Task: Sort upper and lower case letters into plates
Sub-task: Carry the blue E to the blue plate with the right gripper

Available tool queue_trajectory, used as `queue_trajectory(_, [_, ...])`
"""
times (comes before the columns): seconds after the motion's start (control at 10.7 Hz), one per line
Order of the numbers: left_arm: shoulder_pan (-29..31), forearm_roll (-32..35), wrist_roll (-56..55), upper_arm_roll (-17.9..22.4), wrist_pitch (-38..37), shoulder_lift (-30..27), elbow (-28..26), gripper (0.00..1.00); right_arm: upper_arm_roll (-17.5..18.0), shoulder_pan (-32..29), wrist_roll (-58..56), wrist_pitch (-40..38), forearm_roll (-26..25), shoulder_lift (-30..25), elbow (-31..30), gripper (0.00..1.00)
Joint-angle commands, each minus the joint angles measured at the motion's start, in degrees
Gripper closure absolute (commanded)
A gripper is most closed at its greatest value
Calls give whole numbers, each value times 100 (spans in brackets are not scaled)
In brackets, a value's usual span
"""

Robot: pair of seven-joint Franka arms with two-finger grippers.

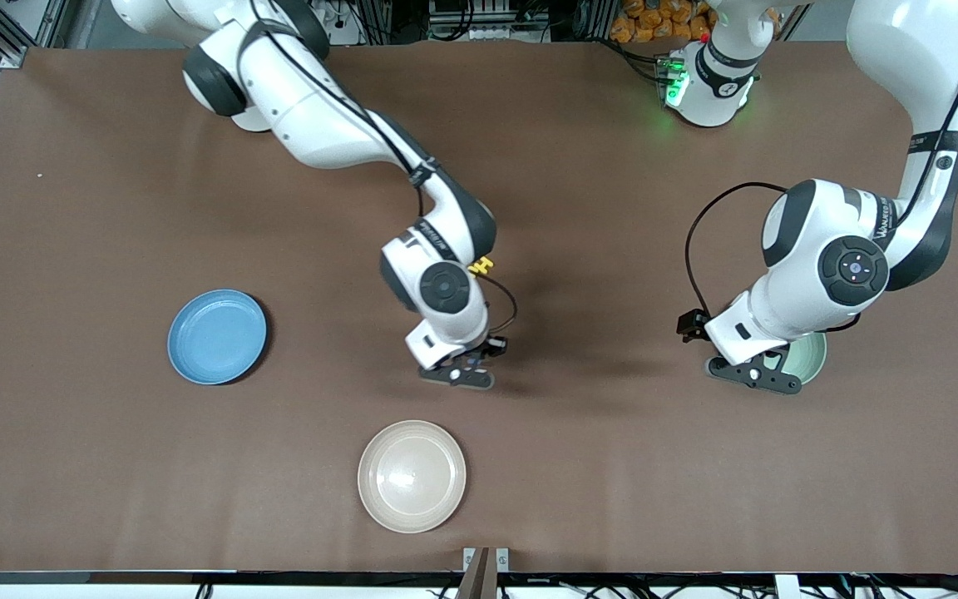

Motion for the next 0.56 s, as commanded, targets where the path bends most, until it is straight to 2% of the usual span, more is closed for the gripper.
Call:
queue_trajectory(0.0, [-81, 153, -188, -27, -122, -12, 50, 0, 272, -687, -314, -741, 137, -552, -180, 100])
queue_trajectory(0.47, [-1379, 162, -1926, -28, -113, 110, 77, 0, 334, -2558, -1840, -2386, 137, -1160, -409, 100])
